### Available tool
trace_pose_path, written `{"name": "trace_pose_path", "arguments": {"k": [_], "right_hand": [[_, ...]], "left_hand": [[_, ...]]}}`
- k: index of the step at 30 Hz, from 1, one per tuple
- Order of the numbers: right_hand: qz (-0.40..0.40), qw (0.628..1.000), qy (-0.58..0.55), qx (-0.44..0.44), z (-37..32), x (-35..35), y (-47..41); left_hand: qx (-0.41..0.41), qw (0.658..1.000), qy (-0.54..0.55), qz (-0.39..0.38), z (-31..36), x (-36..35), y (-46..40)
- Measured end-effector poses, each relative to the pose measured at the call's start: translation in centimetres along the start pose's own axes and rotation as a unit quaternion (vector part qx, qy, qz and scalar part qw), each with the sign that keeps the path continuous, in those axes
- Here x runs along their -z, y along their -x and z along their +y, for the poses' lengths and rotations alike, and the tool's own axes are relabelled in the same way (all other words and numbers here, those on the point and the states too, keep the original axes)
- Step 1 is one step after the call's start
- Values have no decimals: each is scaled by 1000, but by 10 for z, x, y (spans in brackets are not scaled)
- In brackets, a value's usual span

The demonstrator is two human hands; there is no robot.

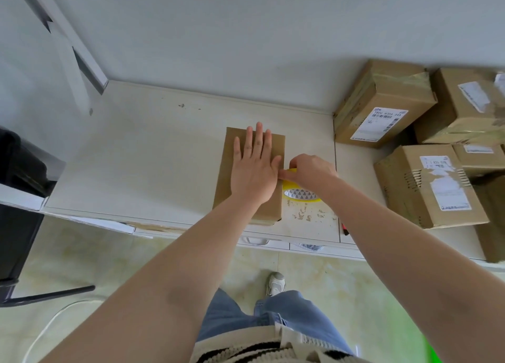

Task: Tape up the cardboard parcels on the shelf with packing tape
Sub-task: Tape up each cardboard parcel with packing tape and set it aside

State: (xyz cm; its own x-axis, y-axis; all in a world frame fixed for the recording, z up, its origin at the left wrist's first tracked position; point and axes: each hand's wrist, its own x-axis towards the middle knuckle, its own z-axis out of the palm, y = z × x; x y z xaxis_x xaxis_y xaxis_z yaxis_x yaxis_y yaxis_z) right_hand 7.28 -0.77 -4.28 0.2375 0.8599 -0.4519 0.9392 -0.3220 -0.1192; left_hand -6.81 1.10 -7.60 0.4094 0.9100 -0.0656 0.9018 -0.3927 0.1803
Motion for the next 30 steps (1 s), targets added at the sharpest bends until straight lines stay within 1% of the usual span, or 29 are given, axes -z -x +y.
{"name": "trace_pose_path", "arguments": {"k": [4,8,12,15,19,22,24,26,30], "right_hand": [[-3,1000,5,3,-1,0,-1],[-8,1000,1,4,0,1,0],[-23,1000,-14,2,2,0,0],[-22,1000,-10,10,1,1,0],[-20,1000,0,6,-2,1,-1],[-21,1000,-2,5,-2,2,-1],[-24,1000,-12,1,-1,3,-1],[-27,999,-26,-5,2,1,0],[-20,999,-40,15,1,0,-3]], "left_hand": [[2,1000,8,5,-3,0,0],[-7,1000,3,-12,-2,2,-4],[4,999,-26,19,-15,1,2],[-4,999,-32,21,-21,-1,6],[-3,999,-34,17,-22,-1,4],[-1,999,-43,0,-21,3,2],[11,999,-50,-4,-17,5,3],[25,999,-45,-4,-14,4,9],[15,1000,-19,-3,-20,2,14]]}}
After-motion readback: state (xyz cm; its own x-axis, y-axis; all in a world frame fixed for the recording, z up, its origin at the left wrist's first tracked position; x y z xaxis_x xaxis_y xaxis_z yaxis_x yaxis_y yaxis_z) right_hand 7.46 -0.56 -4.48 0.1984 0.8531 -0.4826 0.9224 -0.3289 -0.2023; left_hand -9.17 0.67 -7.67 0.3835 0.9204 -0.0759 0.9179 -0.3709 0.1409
